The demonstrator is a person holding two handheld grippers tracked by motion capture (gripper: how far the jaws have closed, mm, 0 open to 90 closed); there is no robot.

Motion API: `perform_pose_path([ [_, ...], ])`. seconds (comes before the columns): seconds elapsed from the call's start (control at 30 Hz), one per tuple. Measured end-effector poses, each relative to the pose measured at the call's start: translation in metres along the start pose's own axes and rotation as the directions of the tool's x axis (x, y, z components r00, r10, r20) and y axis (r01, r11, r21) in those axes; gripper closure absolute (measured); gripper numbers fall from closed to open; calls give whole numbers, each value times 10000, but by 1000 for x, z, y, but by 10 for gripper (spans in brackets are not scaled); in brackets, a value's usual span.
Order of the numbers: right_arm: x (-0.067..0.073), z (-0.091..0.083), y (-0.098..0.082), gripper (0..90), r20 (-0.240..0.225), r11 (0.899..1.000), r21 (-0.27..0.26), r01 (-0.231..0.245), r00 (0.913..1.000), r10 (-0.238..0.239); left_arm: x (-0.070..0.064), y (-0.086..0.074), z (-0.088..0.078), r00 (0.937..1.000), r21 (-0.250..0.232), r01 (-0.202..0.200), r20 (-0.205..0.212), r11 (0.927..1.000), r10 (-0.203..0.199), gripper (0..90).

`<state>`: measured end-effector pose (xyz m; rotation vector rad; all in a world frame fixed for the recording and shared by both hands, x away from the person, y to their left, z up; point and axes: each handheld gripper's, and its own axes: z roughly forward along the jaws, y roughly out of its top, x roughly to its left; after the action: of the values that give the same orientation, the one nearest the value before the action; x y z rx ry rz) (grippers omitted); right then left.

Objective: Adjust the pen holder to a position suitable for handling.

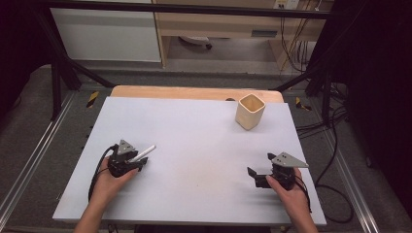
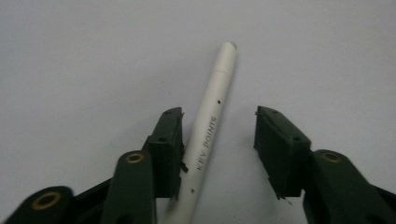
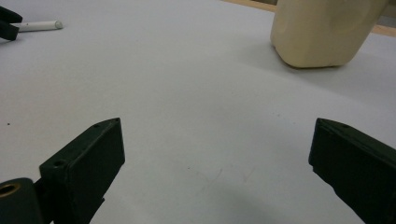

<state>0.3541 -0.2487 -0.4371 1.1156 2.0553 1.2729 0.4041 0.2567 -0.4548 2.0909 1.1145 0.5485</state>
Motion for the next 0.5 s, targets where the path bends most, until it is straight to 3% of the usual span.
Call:
perform_pose_path([
  [0.17, 1, -1, 0, 39, -51, 10000, 3, 60, 10000, -60, 4, -2, -1, 9998, -135, 194, -98, 9997, -195, 697],
  [0.33, 4, -1, 1, 39, -132, 9998, 6, 192, 9997, -191, 7, -3, -2, 9997, -150, 228, 5, 9996, -228, 789],
  [0.5, 13, -2, 7, 39, -230, 9987, -235, 441, 9987, -447, 3, 0, -7, 10000, 73, 70, 52, 9999, -71, 793],
])
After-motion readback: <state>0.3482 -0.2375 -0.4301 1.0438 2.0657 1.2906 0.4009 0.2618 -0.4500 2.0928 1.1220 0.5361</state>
